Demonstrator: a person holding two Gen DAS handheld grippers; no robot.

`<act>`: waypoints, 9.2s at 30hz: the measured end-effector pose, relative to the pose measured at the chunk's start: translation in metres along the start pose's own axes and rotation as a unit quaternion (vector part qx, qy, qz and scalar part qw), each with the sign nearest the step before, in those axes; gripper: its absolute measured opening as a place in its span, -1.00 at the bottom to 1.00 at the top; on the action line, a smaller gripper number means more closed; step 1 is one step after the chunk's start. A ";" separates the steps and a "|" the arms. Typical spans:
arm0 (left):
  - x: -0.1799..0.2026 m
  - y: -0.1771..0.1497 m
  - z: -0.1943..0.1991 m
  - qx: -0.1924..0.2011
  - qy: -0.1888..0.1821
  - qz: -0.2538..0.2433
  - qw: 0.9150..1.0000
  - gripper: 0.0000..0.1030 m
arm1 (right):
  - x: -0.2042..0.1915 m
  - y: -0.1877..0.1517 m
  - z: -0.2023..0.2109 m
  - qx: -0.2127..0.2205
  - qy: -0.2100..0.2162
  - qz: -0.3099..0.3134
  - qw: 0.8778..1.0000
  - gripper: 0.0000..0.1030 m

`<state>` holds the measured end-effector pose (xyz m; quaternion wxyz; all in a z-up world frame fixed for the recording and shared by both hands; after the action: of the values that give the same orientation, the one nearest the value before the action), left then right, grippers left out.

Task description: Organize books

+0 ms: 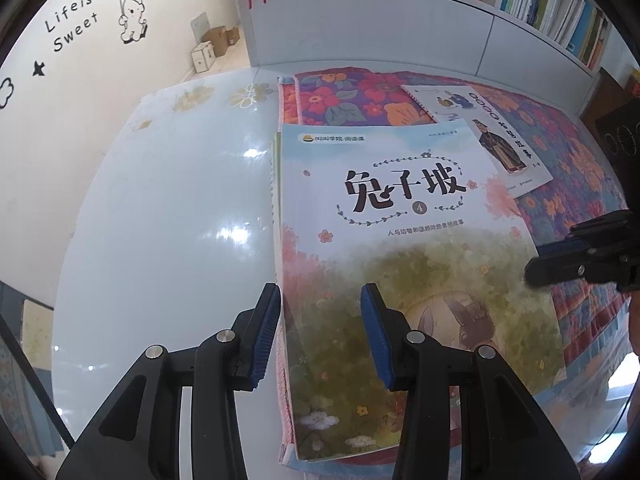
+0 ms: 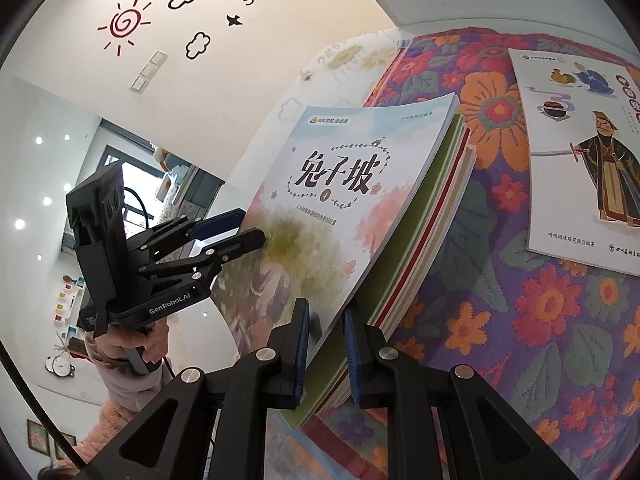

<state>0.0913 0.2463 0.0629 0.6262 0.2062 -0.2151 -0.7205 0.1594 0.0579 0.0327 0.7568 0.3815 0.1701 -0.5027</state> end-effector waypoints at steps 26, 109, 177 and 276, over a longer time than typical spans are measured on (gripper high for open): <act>0.109 0.052 0.003 0.045 -0.095 0.081 0.991 -0.17 | 0.095 0.012 0.131 0.169 -0.121 -0.058 0.976 0.05; 0.231 0.032 -0.066 -0.036 -0.190 0.028 0.981 -0.37 | 0.168 -0.073 0.169 0.104 -0.174 -0.023 0.979 -0.53; 0.003 0.020 0.063 0.102 -0.112 0.103 0.983 -0.31 | -0.108 -0.006 0.068 0.122 -0.150 0.194 0.962 -0.53; 0.181 -0.067 0.079 0.139 -0.005 0.024 0.990 0.99 | -0.034 -0.187 0.198 0.250 -0.417 0.044 0.873 0.88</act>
<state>-0.0317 0.0790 0.0852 0.6076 0.2826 -0.3205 -0.6695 -0.0474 -0.1069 0.1078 0.6581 0.3200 -0.3093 -0.6073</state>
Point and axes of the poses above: each gripper's, at about its wrist camera, not at the fingertips, and z roughly against the way its jaws point, x to its right, y to its top, the point moved 2 cm from there along -z, roughly the way its jaws point, and after that the axes turned 7 degrees about x, right-handed, at the moved point
